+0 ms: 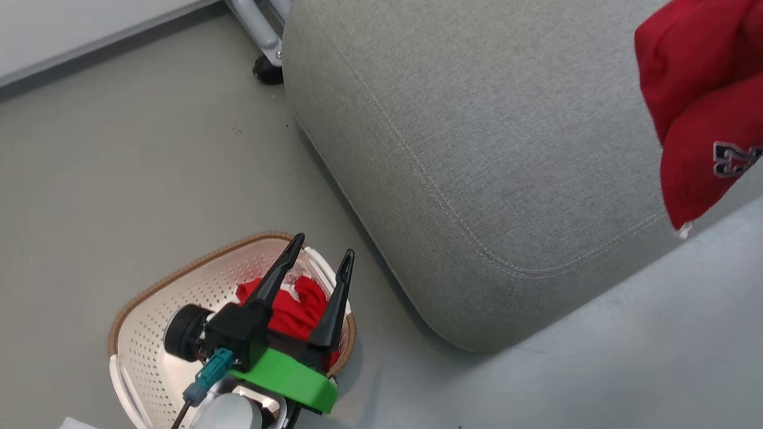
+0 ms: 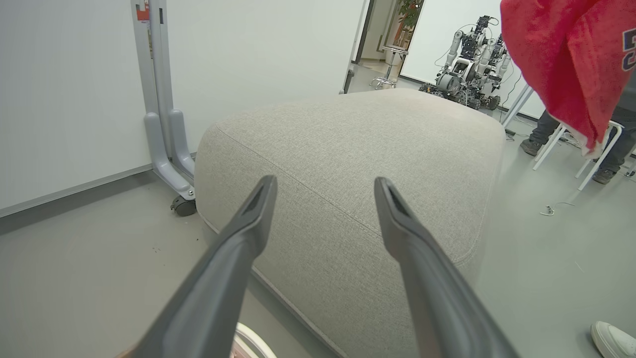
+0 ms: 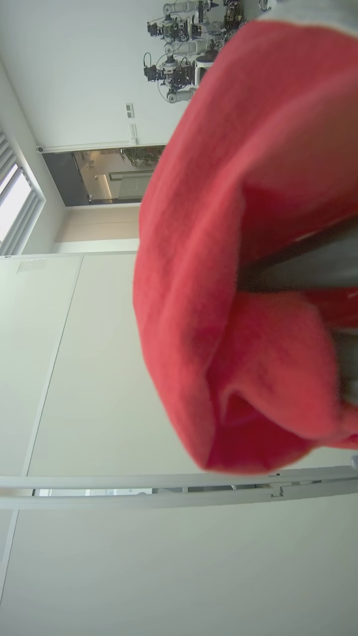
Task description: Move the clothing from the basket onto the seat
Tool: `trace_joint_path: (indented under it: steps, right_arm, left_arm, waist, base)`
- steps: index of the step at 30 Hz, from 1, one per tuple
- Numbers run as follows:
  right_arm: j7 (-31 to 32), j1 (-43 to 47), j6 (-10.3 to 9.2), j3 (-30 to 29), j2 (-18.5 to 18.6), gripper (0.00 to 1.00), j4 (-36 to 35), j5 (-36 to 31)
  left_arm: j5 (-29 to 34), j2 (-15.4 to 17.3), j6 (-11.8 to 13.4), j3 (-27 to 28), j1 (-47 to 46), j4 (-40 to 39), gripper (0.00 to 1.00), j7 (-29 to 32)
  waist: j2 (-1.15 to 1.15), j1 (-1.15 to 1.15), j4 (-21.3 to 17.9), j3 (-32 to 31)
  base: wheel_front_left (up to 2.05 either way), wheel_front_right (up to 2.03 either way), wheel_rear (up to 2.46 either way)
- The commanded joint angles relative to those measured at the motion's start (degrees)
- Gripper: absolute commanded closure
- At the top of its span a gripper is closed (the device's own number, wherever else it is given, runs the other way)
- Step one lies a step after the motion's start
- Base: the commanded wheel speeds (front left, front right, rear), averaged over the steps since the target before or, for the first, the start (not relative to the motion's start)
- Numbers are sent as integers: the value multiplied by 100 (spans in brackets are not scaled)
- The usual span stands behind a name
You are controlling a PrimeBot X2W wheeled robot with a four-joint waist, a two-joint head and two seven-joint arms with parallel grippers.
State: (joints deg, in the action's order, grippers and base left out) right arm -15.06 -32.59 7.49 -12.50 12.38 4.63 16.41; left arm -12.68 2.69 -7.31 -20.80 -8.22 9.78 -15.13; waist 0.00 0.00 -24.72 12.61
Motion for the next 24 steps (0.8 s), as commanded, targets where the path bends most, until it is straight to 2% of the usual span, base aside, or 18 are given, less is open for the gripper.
trace_joint_path:
  steps: [1, 3, 7, 11, 17, 24]
  right_arm:
    - [-18, -359, 0, -17, 148, 100, 83, 21]
    - [-18, -1088, 0, -111, 411, 100, 337, 82]
    - [-17, -1913, 0, -419, 571, 100, 769, 217]
    - [-17, -2469, 0, -531, 800, 100, 1241, 22]
    - [-18, -2831, -1, -621, 1009, 100, 2142, -458]
    - [-18, -2990, -1, -450, 990, 100, 3133, -835]
  left_arm:
    - [113, 38, -26, -45, -230, -14, 0, -3]
    - [212, 50, -27, -119, -502, 33, 0, -3]
    - [313, 61, -26, -232, -798, 48, 0, -3]
    - [350, 56, -23, -242, -999, 2, 0, -3]
    - [412, 70, -23, -245, -1178, -17, 0, -2]
    - [422, 60, -23, -241, -1228, -39, 0, -2]
  waist:
    - [0, 0, 516, 964]
    - [0, 0, 684, 1400]
    - [0, 0, 914, 1847]
    - [0, 0, 1134, 2193]
    - [0, 0, 1371, 2514]
    - [0, 0, 1473, 2705]
  base:
    - [0, 0, 0]
    - [0, 0, 0]
    - [0, 0, 0]
    - [0, 0, 0]
    - [0, 0, 0]
    - [0, 0, 0]
